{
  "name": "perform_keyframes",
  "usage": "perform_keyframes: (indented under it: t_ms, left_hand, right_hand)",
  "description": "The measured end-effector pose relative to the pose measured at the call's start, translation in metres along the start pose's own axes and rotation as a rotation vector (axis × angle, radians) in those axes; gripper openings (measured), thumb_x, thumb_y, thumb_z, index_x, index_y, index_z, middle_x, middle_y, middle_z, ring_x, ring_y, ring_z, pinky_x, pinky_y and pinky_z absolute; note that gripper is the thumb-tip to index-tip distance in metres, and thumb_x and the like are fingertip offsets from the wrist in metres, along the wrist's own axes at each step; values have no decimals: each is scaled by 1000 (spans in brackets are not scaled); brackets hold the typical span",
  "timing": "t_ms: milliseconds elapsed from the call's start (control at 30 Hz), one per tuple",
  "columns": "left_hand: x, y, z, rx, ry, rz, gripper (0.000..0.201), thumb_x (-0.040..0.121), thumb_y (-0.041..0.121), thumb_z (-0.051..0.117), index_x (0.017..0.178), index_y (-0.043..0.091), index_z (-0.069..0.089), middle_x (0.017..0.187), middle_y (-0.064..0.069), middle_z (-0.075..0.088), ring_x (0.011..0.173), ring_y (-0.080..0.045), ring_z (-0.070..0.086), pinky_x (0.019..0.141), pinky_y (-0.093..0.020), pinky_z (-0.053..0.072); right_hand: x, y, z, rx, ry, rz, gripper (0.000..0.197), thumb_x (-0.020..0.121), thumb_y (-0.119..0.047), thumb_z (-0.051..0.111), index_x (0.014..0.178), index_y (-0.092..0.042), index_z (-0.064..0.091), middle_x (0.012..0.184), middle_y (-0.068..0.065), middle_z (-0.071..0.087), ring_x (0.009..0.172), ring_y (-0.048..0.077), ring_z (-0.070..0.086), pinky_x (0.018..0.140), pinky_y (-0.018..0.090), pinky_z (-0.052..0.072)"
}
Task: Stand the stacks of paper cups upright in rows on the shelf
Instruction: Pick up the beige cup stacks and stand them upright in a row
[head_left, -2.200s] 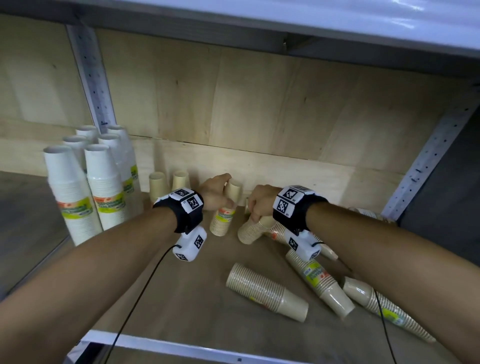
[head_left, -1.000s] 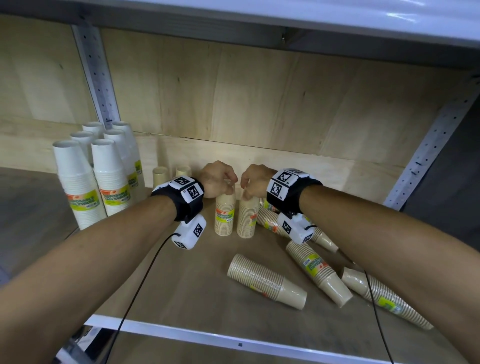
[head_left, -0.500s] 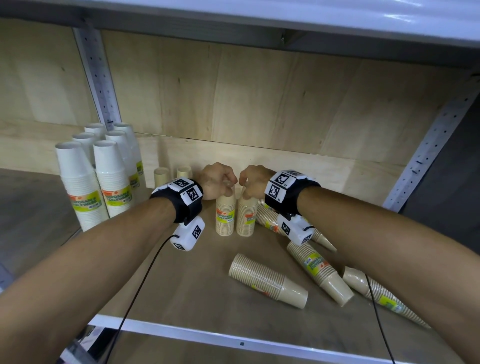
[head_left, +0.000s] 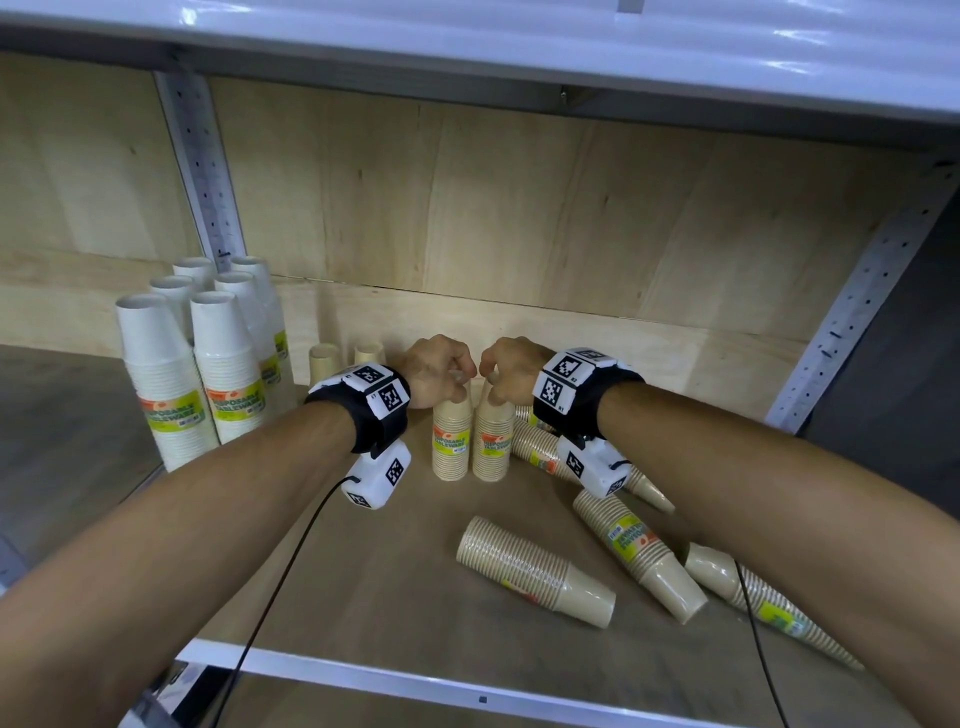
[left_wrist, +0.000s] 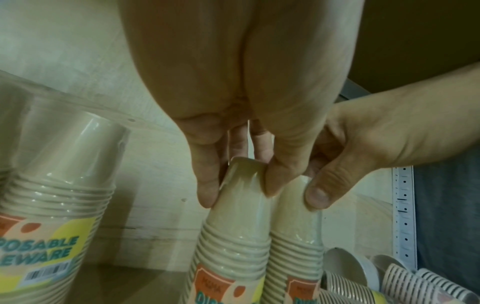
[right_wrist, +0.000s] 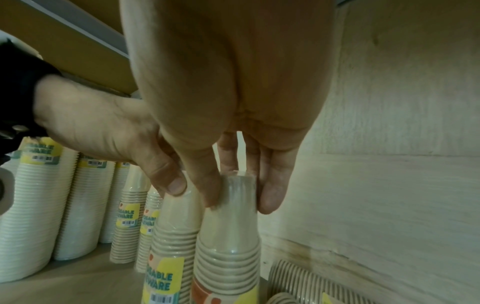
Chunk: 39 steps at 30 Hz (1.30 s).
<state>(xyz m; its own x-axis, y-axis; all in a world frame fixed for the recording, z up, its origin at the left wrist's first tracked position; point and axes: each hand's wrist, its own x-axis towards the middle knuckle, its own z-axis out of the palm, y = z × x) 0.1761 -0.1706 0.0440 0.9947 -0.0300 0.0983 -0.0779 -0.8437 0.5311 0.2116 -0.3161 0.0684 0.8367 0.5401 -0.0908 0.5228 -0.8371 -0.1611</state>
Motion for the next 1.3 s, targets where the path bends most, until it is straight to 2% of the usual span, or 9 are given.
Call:
perform_keyframes:
  t_ms: [167, 333, 633, 800, 900, 1033, 1100, 1233, 1300]
  left_hand:
    - [0, 3, -4, 82, -49, -14, 30, 81, 9, 72, 110, 15, 69, 108, -1, 64, 98, -18, 60, 82, -28, 50]
    - [3, 6, -14, 171, -95, -14, 33, 82, 8, 70, 114, 15, 69, 114, -4, 65, 106, -21, 62, 89, -33, 54]
    - [-6, -16, -54, 234, -130, -135, 22, 77, 9, 71, 95, 23, 70, 109, -5, 67, 100, -23, 65, 88, -38, 57]
    - [-21, -42, -76, 270, -127, -200, 22, 74, 9, 72, 90, 24, 69, 109, -5, 66, 100, -25, 65, 87, -43, 58]
    - [-30, -57, -83, 260, -102, -246, 25, 74, 7, 72, 95, 21, 71, 110, -4, 64, 100, -24, 63, 88, -40, 57]
    - [-38, -70, -84, 287, -91, -263, 27, 78, 3, 70, 100, 19, 73, 112, -2, 64, 101, -21, 61, 88, -35, 55]
    - [-41, -74, -81, 332, -84, -269, 29, 80, 2, 68, 104, 17, 73, 112, -2, 65, 101, -20, 62, 83, -29, 53]
    - [-47, -79, -77, 360, -80, -262, 30, 83, 2, 65, 110, 14, 72, 112, -2, 64, 93, -16, 56, 73, -25, 45]
    - [-49, -81, -76, 349, -59, -258, 30, 85, 3, 63, 112, 14, 71, 111, -1, 58, 92, -15, 52, 72, -24, 43]
  right_hand:
    - [-1, 1, 1, 16, 26, 3, 41, 82, -20, 74, 119, -5, 63, 116, 10, 64, 91, 20, 58, 56, 22, 39]
    - [-3, -7, -4, -4, 25, -17, 40, 86, -21, 71, 121, -4, 65, 117, 12, 65, 105, 24, 63, 78, 29, 51]
    - [10, -41, -10, 55, 5, -81, 33, 81, -24, 76, 109, -8, 68, 103, 8, 67, 89, 21, 63, 58, 22, 44]
    - [22, -67, -3, 86, -5, -133, 34, 79, -24, 78, 106, -5, 68, 104, 11, 68, 89, 24, 65, 68, 27, 48]
    - [29, -81, 2, 113, -9, -166, 32, 78, -23, 77, 102, -3, 69, 103, 13, 69, 88, 25, 66, 65, 26, 48]
    - [34, -99, 9, 130, 19, -195, 30, 78, -23, 78, 98, -3, 68, 101, 12, 68, 91, 27, 66, 70, 29, 50]
    - [36, -107, 11, 117, 24, -210, 21, 80, -22, 77, 90, -9, 65, 98, 10, 66, 89, 25, 63, 64, 26, 46]
    - [43, -115, 20, 121, 22, -213, 32, 80, -23, 77, 104, -4, 69, 112, 12, 69, 100, 27, 65, 75, 29, 51]
    - [45, -116, 22, 134, 21, -211, 34, 80, -24, 77, 106, -4, 69, 109, 13, 69, 98, 28, 65, 71, 28, 48]
